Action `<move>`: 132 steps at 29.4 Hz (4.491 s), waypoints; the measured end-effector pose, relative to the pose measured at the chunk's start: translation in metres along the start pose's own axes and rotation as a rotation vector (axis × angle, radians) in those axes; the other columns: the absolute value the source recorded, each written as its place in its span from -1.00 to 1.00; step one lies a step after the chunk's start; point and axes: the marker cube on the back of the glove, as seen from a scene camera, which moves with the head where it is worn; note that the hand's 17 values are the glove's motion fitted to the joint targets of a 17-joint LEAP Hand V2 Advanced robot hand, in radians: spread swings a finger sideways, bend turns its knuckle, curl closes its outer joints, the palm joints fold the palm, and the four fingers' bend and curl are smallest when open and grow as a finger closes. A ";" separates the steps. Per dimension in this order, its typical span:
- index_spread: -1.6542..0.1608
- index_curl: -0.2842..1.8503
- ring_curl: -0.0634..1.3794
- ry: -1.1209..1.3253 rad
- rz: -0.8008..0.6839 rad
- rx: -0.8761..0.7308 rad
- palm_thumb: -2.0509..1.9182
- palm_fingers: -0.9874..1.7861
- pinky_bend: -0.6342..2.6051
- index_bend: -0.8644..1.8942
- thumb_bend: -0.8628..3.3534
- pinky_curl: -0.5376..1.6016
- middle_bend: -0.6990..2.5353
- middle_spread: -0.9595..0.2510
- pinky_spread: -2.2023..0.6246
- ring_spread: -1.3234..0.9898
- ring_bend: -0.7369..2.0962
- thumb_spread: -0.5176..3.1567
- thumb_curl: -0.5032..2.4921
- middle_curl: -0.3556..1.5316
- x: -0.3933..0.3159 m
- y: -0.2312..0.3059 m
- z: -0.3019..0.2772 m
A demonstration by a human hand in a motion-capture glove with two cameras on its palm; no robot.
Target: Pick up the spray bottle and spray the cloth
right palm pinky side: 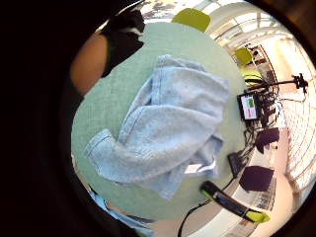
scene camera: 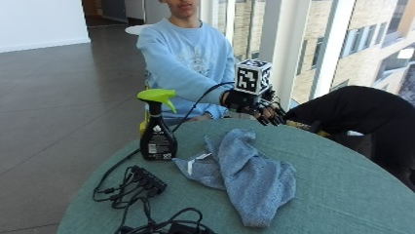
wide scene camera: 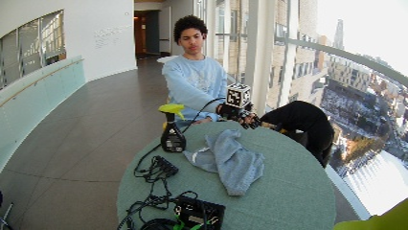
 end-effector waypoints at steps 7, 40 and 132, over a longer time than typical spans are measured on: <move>0.47 -0.59 -0.71 0.007 0.003 -0.007 0.21 0.09 -0.42 -0.25 -0.51 -0.35 -0.35 0.50 0.68 0.14 -0.26 -0.32 -0.60 -0.45 -0.004 0.001 0.004; 0.36 -0.52 -0.57 -0.015 -0.031 0.011 0.24 0.04 -0.43 -0.29 -0.60 -0.22 -0.37 0.47 0.72 0.15 -0.27 -0.13 -0.53 -0.28 0.001 0.074 -0.006; 0.38 -0.48 -0.51 -1.154 0.160 0.152 0.27 0.10 -0.49 -0.27 -0.60 -0.18 -0.37 0.45 0.73 0.15 -0.34 -0.19 -0.47 -0.21 0.278 0.285 0.044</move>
